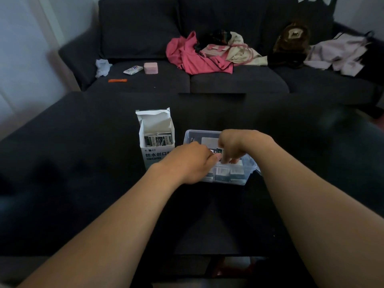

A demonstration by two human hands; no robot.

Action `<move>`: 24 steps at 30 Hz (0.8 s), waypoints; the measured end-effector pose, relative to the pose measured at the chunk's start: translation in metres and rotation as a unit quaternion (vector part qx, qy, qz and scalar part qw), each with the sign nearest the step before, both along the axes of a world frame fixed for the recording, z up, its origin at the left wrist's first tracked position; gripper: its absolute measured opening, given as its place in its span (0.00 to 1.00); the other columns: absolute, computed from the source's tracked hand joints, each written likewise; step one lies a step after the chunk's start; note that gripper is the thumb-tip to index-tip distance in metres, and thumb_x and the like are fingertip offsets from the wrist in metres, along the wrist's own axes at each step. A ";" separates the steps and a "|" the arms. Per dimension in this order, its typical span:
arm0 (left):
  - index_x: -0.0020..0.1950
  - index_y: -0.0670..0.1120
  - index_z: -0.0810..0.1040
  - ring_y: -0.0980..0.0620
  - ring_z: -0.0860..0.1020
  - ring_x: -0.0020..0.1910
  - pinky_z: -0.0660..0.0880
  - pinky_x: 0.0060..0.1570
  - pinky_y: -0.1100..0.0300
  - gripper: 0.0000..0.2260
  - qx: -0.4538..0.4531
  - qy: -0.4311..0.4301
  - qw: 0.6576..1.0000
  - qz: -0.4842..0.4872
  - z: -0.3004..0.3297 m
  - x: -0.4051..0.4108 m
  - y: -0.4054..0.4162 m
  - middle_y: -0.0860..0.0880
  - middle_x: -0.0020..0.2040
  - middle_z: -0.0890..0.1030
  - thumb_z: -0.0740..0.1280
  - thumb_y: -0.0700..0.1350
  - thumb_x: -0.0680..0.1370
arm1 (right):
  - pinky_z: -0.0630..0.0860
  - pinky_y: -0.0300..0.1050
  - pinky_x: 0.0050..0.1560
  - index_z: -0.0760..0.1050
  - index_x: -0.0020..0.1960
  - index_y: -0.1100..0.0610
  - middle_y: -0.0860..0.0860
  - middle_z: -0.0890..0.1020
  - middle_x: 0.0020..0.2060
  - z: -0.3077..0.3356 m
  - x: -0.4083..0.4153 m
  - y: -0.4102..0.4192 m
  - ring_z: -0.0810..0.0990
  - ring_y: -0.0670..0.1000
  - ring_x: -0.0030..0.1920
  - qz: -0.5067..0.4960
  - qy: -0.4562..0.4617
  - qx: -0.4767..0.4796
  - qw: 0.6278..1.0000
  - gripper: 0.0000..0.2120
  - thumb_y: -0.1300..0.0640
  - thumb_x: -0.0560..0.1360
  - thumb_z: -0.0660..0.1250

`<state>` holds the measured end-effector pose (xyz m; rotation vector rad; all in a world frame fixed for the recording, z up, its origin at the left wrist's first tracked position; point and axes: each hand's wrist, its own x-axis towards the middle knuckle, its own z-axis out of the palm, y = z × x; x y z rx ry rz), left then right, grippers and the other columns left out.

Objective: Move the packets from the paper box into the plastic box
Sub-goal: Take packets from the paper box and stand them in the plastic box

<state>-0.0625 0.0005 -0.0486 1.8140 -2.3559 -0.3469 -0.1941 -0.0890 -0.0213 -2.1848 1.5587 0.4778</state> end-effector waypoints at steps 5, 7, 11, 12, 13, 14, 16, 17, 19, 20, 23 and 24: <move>0.35 0.56 0.69 0.49 0.76 0.41 0.72 0.43 0.52 0.21 0.009 0.013 1.000 0.003 -0.001 0.000 -0.001 0.53 0.38 0.73 0.51 0.61 0.84 | 0.81 0.49 0.58 0.75 0.59 0.57 0.54 0.80 0.48 -0.002 0.002 0.002 0.82 0.51 0.49 -0.005 -0.005 -0.011 1.000 0.13 0.61 0.76 0.72; 0.34 0.55 0.69 0.49 0.75 0.39 0.70 0.41 0.53 0.22 0.003 0.011 1.000 0.005 -0.001 0.000 -0.001 0.53 0.36 0.73 0.51 0.61 0.84 | 0.81 0.50 0.58 0.74 0.64 0.58 0.55 0.80 0.51 -0.002 0.002 0.003 0.82 0.51 0.48 -0.012 -0.012 -0.009 1.000 0.18 0.61 0.75 0.72; 0.35 0.54 0.72 0.53 0.75 0.37 0.70 0.39 0.53 0.22 0.008 0.020 1.000 0.004 -0.001 0.002 -0.001 0.52 0.36 0.75 0.52 0.61 0.84 | 0.81 0.52 0.59 0.72 0.69 0.59 0.57 0.80 0.57 -0.002 0.001 0.003 0.83 0.53 0.51 -0.014 -0.024 -0.004 1.000 0.24 0.61 0.75 0.73; 0.35 0.54 0.72 0.54 0.75 0.37 0.71 0.39 0.53 0.22 0.010 0.023 1.000 0.004 0.000 0.002 0.000 0.52 0.36 0.75 0.52 0.61 0.84 | 0.81 0.52 0.59 0.72 0.69 0.59 0.57 0.81 0.57 -0.002 0.001 0.002 0.83 0.53 0.52 -0.016 -0.028 -0.003 0.999 0.24 0.61 0.75 0.73; 0.35 0.54 0.72 0.54 0.75 0.37 0.71 0.39 0.53 0.22 0.009 0.025 1.000 0.004 0.000 0.002 0.000 0.52 0.36 0.75 0.52 0.61 0.84 | 0.82 0.53 0.58 0.72 0.69 0.59 0.57 0.81 0.56 -0.003 0.000 0.001 0.84 0.54 0.52 -0.018 -0.032 -0.003 0.999 0.24 0.61 0.75 0.73; 0.35 0.54 0.72 0.54 0.74 0.37 0.70 0.38 0.54 0.22 0.007 0.025 1.000 0.005 0.000 0.002 0.000 0.52 0.36 0.75 0.52 0.61 0.84 | 0.82 0.53 0.57 0.72 0.68 0.59 0.57 0.82 0.56 -0.004 0.000 0.001 0.85 0.54 0.51 -0.020 -0.038 -0.004 0.999 0.24 0.61 0.74 0.74; 0.35 0.54 0.71 0.54 0.74 0.37 0.69 0.38 0.54 0.22 0.001 0.018 1.000 0.005 0.000 0.001 0.000 0.53 0.36 0.74 0.51 0.61 0.84 | 0.83 0.53 0.56 0.73 0.68 0.60 0.58 0.82 0.56 -0.006 -0.001 0.000 0.85 0.55 0.50 -0.017 -0.044 -0.009 0.999 0.25 0.60 0.74 0.75; 0.35 0.55 0.70 0.53 0.73 0.37 0.69 0.39 0.54 0.22 -0.003 0.015 1.000 0.005 0.000 0.001 0.000 0.54 0.36 0.73 0.51 0.61 0.84 | 0.83 0.53 0.56 0.73 0.68 0.60 0.58 0.82 0.56 -0.005 -0.002 0.000 0.85 0.54 0.49 -0.015 -0.047 -0.010 0.999 0.25 0.60 0.74 0.75; 0.34 0.57 0.68 0.53 0.72 0.38 0.68 0.40 0.54 0.21 -0.007 0.014 1.000 0.005 0.001 0.001 -0.001 0.55 0.36 0.71 0.51 0.60 0.85 | 0.83 0.53 0.56 0.73 0.68 0.61 0.58 0.82 0.56 -0.002 -0.003 0.002 0.86 0.54 0.48 -0.021 -0.062 -0.005 0.998 0.24 0.59 0.74 0.74; 0.34 0.57 0.68 0.54 0.72 0.38 0.68 0.39 0.54 0.20 -0.009 0.014 1.000 0.004 0.001 0.002 -0.001 0.56 0.36 0.71 0.52 0.59 0.85 | 0.83 0.53 0.55 0.73 0.67 0.61 0.57 0.83 0.55 -0.001 -0.004 0.002 0.86 0.53 0.47 -0.025 -0.074 -0.004 0.997 0.23 0.59 0.75 0.74; 0.36 0.55 0.70 0.56 0.73 0.37 0.66 0.36 0.56 0.20 -0.012 0.015 1.000 -0.001 0.001 0.002 -0.002 0.54 0.38 0.74 0.52 0.58 0.85 | 0.84 0.48 0.51 0.74 0.66 0.60 0.56 0.82 0.54 0.006 -0.007 0.001 0.85 0.52 0.45 -0.020 -0.104 -0.015 0.994 0.21 0.60 0.75 0.74; 0.37 0.54 0.71 0.56 0.74 0.37 0.66 0.35 0.56 0.20 -0.014 0.019 1.000 -0.001 0.000 0.002 -0.001 0.54 0.38 0.74 0.52 0.57 0.85 | 0.83 0.46 0.48 0.74 0.66 0.59 0.55 0.81 0.54 0.007 -0.009 0.001 0.85 0.51 0.45 -0.014 -0.118 -0.023 0.993 0.21 0.61 0.75 0.73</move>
